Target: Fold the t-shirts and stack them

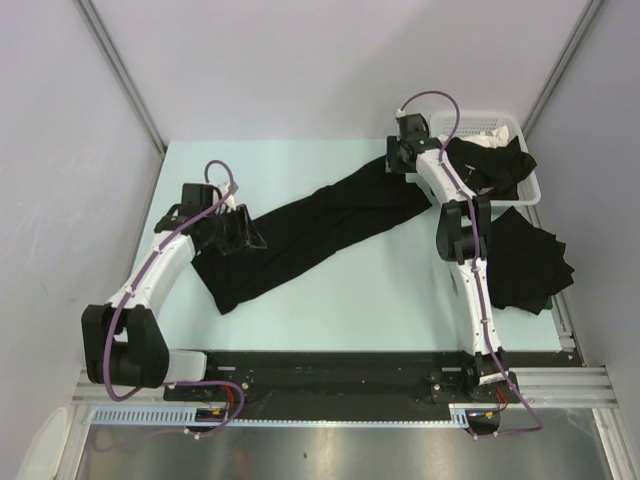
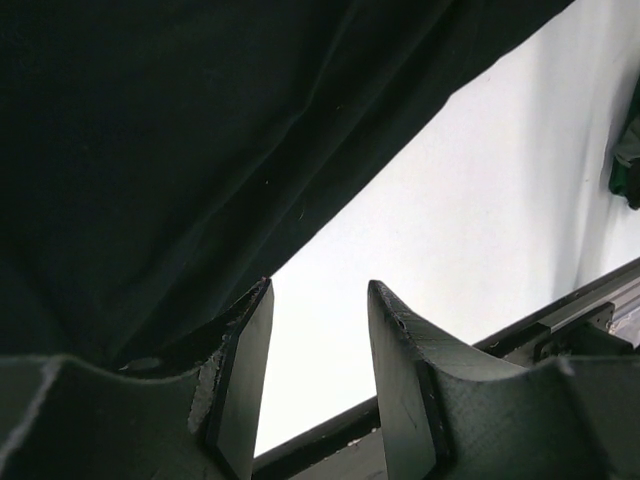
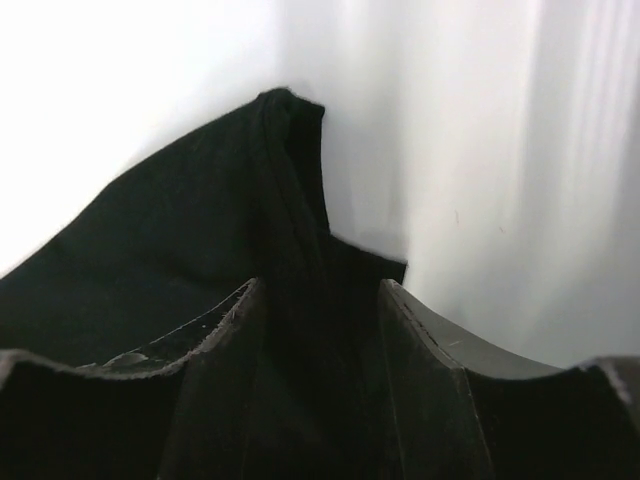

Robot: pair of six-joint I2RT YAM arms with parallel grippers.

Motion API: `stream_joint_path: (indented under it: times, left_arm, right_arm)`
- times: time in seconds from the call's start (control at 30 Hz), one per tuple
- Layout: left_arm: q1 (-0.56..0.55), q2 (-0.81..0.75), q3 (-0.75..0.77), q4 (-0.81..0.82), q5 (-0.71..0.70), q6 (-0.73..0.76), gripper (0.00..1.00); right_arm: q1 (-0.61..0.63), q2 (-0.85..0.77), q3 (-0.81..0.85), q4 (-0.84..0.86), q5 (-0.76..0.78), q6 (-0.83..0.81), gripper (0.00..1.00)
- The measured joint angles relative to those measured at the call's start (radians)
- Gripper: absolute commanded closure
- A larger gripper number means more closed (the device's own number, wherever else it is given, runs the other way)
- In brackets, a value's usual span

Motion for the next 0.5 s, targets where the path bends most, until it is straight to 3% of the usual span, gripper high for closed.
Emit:
stream_joint_path:
  times: [0.23,0.5]
  left_arm:
    - [-0.002,-0.024,-0.092,0.021,-0.05,-0.031,0.5]
    - [-0.004,-0.05,-0.136,-0.022,-0.299,-0.111,0.48]
  right_arm:
    - [0.029,-0.192,-0.088,0.014,-0.011,0.003,0.45]
    - [0.105,-0.431,-0.206,0.03,-0.031,0.003,0.45]
